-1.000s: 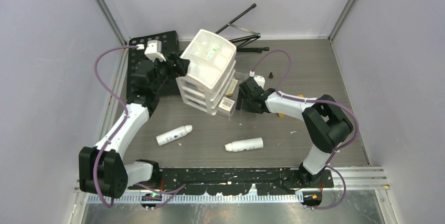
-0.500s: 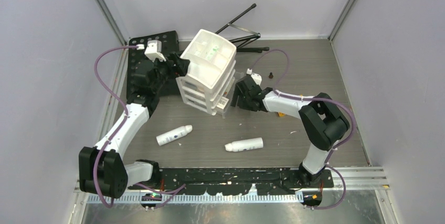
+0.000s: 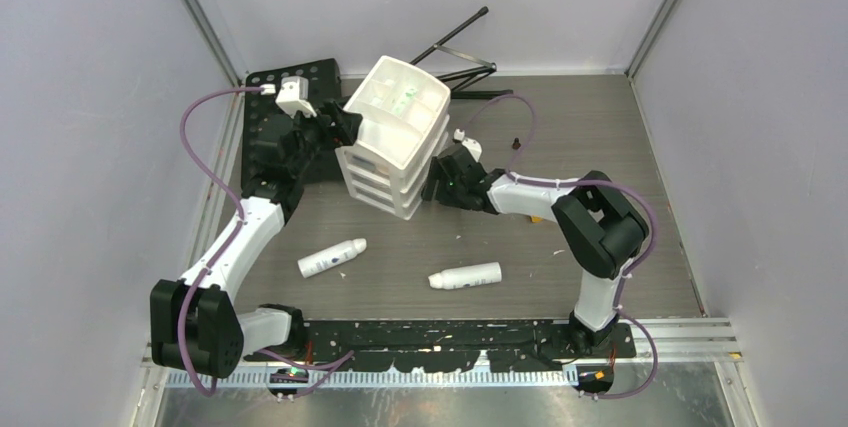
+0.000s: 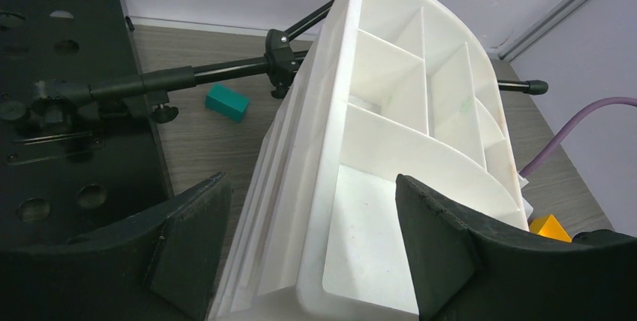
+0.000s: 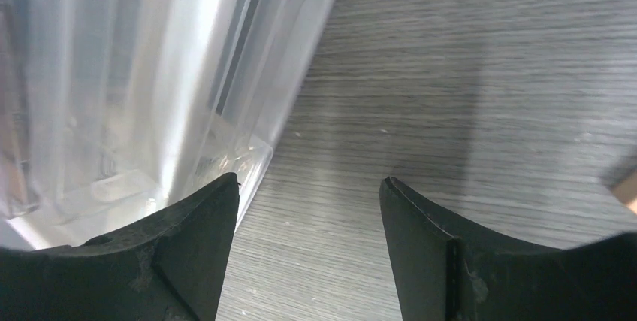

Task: Organize the makeup
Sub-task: Close the drawer in the storage box, then pick up the makeup from the corner of the board.

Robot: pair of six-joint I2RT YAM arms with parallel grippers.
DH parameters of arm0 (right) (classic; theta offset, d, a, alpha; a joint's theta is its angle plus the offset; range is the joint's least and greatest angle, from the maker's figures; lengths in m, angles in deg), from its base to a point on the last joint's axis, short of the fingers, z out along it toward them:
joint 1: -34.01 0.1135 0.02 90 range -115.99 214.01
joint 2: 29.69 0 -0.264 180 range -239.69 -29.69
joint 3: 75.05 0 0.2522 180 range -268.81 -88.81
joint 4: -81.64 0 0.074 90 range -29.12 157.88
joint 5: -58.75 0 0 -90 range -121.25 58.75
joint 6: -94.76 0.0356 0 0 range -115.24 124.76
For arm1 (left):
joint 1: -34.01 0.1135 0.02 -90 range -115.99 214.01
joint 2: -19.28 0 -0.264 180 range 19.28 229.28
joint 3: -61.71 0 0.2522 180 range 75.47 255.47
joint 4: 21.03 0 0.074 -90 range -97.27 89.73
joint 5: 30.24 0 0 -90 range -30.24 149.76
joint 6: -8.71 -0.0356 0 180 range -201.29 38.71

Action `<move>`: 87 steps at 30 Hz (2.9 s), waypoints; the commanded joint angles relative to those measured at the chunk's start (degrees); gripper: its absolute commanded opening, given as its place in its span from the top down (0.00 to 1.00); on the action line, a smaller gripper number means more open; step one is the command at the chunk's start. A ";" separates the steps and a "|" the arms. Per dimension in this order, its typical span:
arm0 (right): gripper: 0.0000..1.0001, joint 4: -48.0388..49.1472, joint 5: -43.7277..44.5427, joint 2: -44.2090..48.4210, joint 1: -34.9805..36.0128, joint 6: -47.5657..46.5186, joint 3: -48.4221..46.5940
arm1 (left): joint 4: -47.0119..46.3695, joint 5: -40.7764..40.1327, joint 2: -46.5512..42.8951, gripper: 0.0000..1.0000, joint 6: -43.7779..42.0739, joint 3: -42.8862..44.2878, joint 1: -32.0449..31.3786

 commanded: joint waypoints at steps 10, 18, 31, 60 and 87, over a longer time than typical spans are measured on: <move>0.26 10.64 -0.41 4.67 1.06 -3.09 5.44 | 1.42 1.21 0.41 0.19 -0.80 1.46 -0.57; 0.18 -16.63 5.83 20.16 1.03 -19.94 2.75 | 4.57 0.92 -3.24 0.13 1.91 3.78 -0.66; 0.17 -29.54 -13.41 28.56 5.95 -29.97 2.22 | 14.54 -9.37 -17.67 0.00 6.02 0.36 -2.12; 0.04 -28.01 -21.10 25.14 19.91 -68.41 7.74 | 13.98 -35.30 -38.01 0.00 7.38 -20.54 -3.13; 0.21 -30.11 -13.47 9.57 23.18 -80.67 2.36 | 13.87 -36.67 -35.89 0.02 6.28 -20.59 -3.14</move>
